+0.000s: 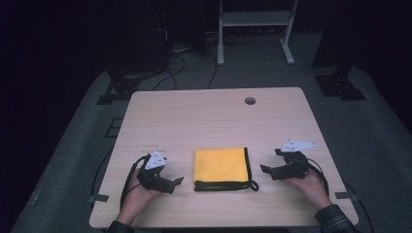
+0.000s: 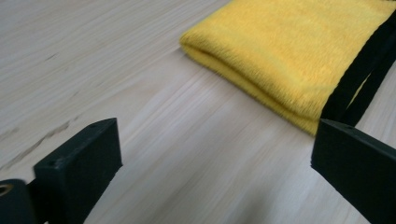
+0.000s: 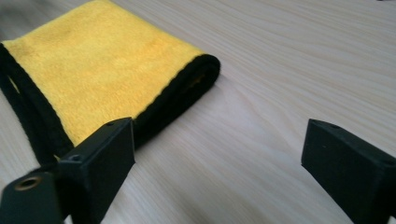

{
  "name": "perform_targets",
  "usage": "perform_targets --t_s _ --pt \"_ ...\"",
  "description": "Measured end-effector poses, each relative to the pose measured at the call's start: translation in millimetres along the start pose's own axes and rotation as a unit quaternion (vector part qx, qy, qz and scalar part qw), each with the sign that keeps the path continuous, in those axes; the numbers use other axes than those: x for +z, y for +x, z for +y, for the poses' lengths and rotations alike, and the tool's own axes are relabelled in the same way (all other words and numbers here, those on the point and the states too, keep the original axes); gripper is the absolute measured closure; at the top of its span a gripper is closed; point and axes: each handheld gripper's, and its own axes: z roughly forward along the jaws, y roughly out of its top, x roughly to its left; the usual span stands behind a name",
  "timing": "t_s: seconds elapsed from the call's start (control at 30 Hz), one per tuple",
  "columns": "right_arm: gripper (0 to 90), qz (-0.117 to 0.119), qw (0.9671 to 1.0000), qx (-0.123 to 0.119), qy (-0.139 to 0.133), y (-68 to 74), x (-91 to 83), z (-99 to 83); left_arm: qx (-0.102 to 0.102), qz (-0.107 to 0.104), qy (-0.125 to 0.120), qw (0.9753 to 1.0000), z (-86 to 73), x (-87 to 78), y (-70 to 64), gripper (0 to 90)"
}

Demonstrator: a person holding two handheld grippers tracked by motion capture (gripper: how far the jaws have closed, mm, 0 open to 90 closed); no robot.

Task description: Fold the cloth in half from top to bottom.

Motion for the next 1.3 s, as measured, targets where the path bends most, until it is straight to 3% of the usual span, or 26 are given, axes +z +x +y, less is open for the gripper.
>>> perform_targets --t_s 0.13,0.3,0.57,0.7,0.83,1.3 --pt "2.3 -0.021 0.9998 0.004 0.001 -3.6 -6.6 -10.1 -0.006 0.012 0.012 0.9998 -13.0 -7.8 5.6 0.0" --pt "2.3 -0.032 0.9993 0.016 0.011 -11.2 -14.4 -24.1 -0.016 0.022 0.019 0.9994 -28.6 -15.8 11.3 0.0" --pt "2.3 -0.077 0.9960 0.032 0.032 -18.3 -21.1 -43.7 -0.019 0.027 0.061 0.9976 -52.8 -19.8 12.6 0.0" --pt "2.3 -0.087 0.9950 0.031 0.037 -18.6 -23.8 -51.4 -0.028 0.022 0.056 0.9978 -59.0 -24.3 13.6 0.0" --pt "2.3 -0.103 0.9932 0.029 0.045 -18.7 -25.4 -58.6 -0.023 0.018 0.044 0.9986 -64.5 -27.7 15.4 0.0" --pt "2.1 -0.096 0.9928 0.042 0.058 -21.5 -31.8 -68.9 -0.023 0.017 0.041 0.9987 -67.6 -30.8 15.7 0.0"
